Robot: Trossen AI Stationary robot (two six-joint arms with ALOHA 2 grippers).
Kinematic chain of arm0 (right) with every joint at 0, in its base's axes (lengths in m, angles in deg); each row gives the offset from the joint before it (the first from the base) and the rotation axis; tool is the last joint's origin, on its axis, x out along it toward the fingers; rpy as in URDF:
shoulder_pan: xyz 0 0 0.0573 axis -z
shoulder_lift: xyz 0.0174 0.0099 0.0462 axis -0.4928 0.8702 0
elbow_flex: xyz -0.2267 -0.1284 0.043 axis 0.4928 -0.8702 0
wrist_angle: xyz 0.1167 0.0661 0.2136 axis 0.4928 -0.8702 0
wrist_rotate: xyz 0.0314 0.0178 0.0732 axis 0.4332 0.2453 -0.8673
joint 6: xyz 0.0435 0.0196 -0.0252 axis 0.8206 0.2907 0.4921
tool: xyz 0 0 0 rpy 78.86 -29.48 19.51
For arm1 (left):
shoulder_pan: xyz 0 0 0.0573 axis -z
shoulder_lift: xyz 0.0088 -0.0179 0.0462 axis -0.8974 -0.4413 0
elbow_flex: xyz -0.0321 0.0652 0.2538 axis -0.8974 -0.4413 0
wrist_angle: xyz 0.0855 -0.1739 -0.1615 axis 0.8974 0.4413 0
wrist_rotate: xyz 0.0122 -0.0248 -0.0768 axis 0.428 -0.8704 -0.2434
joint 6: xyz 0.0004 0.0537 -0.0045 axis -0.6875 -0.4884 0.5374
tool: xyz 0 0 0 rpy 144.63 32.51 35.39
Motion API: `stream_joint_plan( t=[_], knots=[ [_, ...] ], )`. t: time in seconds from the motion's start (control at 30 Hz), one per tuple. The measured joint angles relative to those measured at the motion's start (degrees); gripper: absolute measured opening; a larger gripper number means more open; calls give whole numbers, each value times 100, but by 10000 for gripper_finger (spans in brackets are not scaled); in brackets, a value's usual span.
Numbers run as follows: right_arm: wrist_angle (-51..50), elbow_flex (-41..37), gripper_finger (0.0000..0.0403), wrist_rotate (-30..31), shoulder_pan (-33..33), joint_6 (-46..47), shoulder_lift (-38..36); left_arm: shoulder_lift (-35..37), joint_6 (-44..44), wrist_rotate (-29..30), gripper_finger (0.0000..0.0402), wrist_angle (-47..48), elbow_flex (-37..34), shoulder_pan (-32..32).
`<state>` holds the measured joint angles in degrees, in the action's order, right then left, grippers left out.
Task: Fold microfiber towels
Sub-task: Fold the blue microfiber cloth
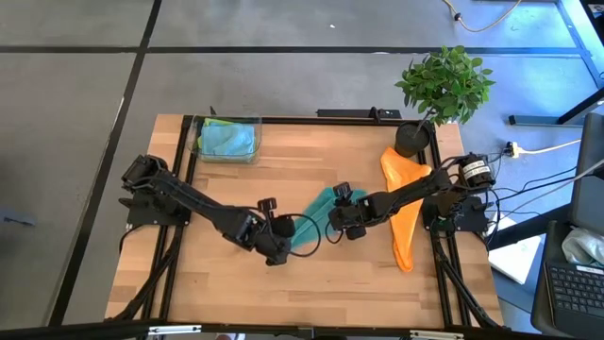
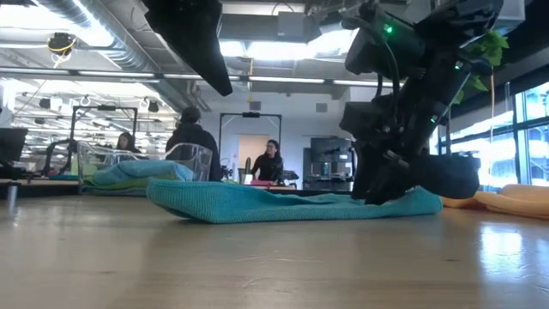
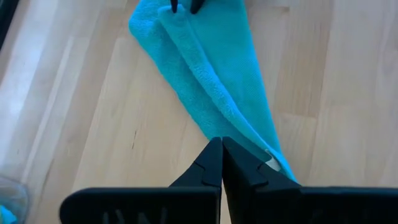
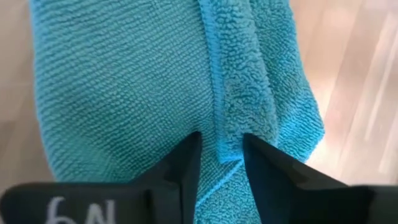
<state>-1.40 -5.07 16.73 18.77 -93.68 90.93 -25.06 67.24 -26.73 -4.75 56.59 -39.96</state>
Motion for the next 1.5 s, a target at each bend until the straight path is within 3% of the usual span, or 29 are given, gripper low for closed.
stream_joint_plan(
  t=[0.23, 0.53, 0.83, 1.0, 1.5],
  knots=[
    [-2, -4, 83, 2, 6, -18, 0, 0, 0, 0, 0, 0, 0, 0],
    [-6, 11, 67, 199, 11, -24, 0, 0, -18, -2, 0, 0, 0, 0],
    [-417, 337, 6, 345, -36, -197, -1, -2, -361, -6, 0, -2, 0, 39],
    [-572, 559, 12, 349, -36, -275, -2, -2, -358, -2, 0, -20, 0, 25],
    [-2350, 1453, 5, 405, -353, 426, -13, -2, -354, -2, 0, -22, 0, 20]
  ],
)
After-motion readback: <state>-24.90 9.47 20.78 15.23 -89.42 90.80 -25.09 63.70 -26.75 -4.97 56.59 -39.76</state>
